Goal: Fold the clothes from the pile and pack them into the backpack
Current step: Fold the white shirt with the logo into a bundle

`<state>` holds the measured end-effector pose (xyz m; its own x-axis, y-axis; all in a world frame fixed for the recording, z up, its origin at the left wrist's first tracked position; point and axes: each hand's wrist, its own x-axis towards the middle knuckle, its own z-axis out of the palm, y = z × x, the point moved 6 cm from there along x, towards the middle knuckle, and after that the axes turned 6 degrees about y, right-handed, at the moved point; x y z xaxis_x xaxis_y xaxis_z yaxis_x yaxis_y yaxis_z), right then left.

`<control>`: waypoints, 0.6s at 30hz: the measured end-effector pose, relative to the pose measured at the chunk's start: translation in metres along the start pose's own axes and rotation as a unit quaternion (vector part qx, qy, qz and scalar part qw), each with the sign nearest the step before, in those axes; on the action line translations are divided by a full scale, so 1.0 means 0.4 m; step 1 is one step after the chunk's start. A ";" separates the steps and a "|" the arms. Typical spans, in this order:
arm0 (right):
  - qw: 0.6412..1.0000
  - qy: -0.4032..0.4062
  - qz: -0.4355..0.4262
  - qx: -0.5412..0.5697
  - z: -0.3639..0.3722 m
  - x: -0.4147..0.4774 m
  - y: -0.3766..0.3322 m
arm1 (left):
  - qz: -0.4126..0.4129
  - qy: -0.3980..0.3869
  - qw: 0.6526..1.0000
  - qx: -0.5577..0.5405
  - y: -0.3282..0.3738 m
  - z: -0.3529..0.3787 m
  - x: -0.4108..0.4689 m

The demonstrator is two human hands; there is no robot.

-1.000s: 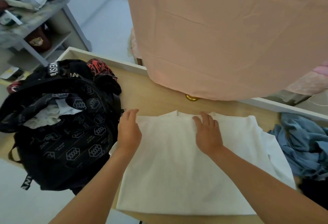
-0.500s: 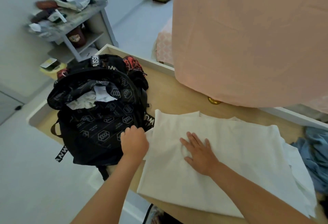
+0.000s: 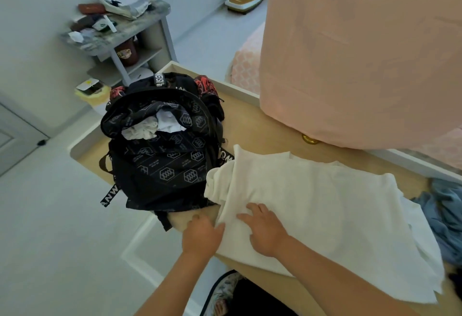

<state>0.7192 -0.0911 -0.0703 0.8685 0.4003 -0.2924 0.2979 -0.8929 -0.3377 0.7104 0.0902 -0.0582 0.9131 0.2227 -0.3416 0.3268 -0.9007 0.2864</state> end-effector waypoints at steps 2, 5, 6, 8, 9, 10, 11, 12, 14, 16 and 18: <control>1.000 -0.002 0.014 -0.013 0.015 -0.009 -0.014 | 0.009 -0.019 0.999 0.029 -0.011 0.044 -0.022; 0.997 0.034 0.074 0.003 0.012 -0.039 -0.009 | 0.002 -0.032 0.999 0.015 -0.014 0.063 -0.032; 0.993 0.049 0.109 -0.002 0.011 -0.055 0.005 | 0.005 -0.035 0.999 0.008 -0.011 0.063 -0.031; 0.984 0.045 0.171 0.027 0.017 -0.088 0.038 | 0.006 -0.041 0.997 -0.062 -0.003 0.060 -0.025; 0.982 0.029 0.177 0.052 0.025 -0.100 0.051 | 0.004 -0.042 0.990 -0.131 0.007 0.053 -0.024; 0.983 0.008 0.169 0.077 0.030 -0.110 0.061 | 0.008 -0.037 0.980 -0.197 0.023 0.040 -0.027; 0.982 -0.005 0.157 0.109 0.027 -0.117 0.068 | 0.024 -0.023 0.969 -0.245 0.045 0.022 -0.030; 0.976 -0.006 0.153 0.154 0.016 -0.126 0.074 | 0.049 -0.008 0.959 -0.280 0.073 0.002 -0.033; 0.940 0.034 0.189 0.282 -0.036 -0.148 0.099 | 0.119 -0.004 0.936 -0.331 0.154 -0.033 -0.045; 0.857 0.114 0.264 0.429 -0.113 -0.186 0.143 | 0.209 -0.023 0.919 -0.333 0.270 -0.050 -0.071; 0.753 0.180 0.327 0.542 -0.172 -0.240 0.201 | 0.309 -0.029 0.906 -0.288 0.400 -0.046 -0.116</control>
<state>0.6870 -0.2154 -0.0079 0.7981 -0.3075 -0.5182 -0.5696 -0.1046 -0.8152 0.7249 -0.0574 0.0199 0.9562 -0.2928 0.0012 -0.1537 -0.4984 0.8532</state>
